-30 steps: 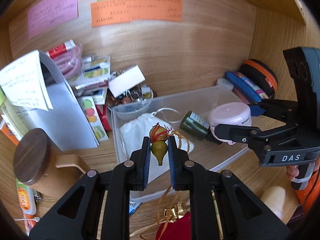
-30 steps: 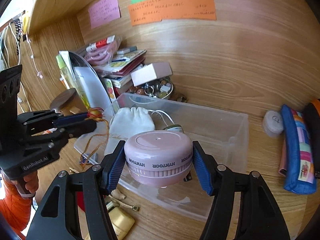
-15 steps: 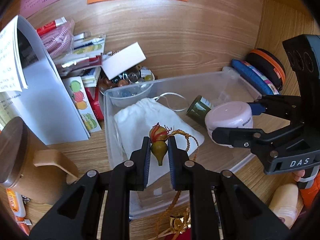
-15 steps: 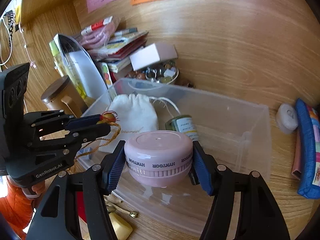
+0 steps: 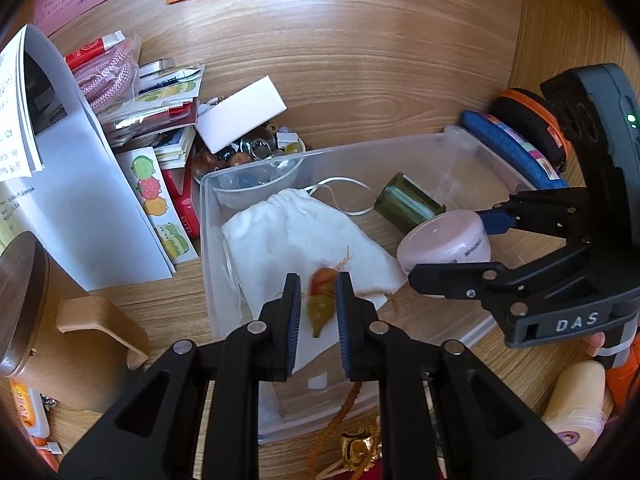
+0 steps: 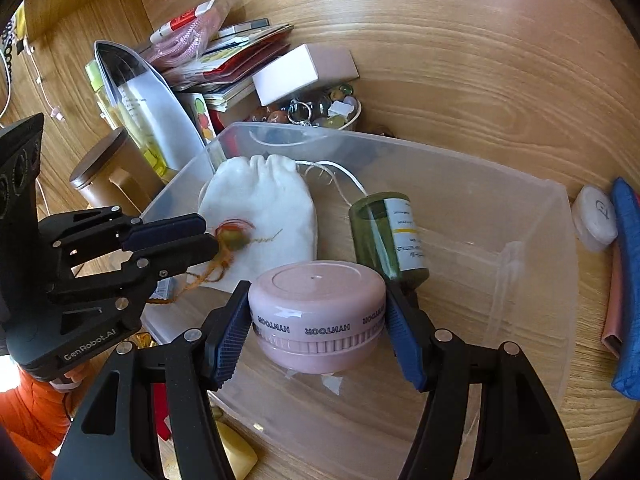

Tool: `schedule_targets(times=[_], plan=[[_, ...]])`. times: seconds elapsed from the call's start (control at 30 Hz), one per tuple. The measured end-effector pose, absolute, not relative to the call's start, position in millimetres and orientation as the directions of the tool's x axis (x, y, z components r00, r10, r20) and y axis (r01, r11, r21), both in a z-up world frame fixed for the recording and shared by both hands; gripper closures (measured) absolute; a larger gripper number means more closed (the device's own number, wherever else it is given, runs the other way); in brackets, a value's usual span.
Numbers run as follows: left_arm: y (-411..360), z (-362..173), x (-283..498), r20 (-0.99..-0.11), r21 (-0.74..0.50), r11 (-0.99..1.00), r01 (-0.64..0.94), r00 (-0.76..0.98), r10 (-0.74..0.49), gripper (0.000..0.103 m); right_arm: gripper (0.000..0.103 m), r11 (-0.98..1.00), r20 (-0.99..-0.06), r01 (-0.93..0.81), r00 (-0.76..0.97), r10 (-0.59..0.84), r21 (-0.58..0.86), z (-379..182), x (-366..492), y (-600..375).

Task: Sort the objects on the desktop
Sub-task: 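Carry the compact and gourd charm over the clear box and lower them in, then open both grippers to release the compact and charm into the box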

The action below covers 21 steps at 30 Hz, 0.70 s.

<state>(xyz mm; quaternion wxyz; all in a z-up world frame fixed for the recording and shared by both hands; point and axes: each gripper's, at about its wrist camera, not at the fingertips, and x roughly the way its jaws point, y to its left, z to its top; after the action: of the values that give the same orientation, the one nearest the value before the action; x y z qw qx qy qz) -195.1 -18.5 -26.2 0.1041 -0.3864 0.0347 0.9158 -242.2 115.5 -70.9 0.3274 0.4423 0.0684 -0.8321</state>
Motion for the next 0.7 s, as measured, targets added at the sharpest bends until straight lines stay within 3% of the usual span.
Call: schedule_targets(times=[0.23, 0.4, 0.53, 0.7], plan=[[-17, -26, -194, -0.71, -0.002, -0.977, -0.212, -0.688, 0.151, 0.085, 0.041, -0.782, -0.783, 0.593, -0.388, -0.486, 0.191, -76, -247, 117], [-16, -25, -194, -0.704, 0.018, -0.978, -0.208, -0.697, 0.135, 0.079, 0.039, -0.783, -0.786, 0.59, -0.382, -0.485, 0.196, -77, -247, 119], [-13, -20, -190, -0.687, 0.053, -0.979, -0.196, -0.719, 0.107, 0.049, 0.032, -0.774, -0.784, 0.591, -0.361, -0.506, 0.228, -75, -247, 122], [-10, -11, -184, -0.674, 0.075, -0.979, -0.187, -0.734, 0.088, 0.045, 0.029, -0.768, -0.759, 0.606, -0.394, -0.518, 0.208, -61, -237, 125]])
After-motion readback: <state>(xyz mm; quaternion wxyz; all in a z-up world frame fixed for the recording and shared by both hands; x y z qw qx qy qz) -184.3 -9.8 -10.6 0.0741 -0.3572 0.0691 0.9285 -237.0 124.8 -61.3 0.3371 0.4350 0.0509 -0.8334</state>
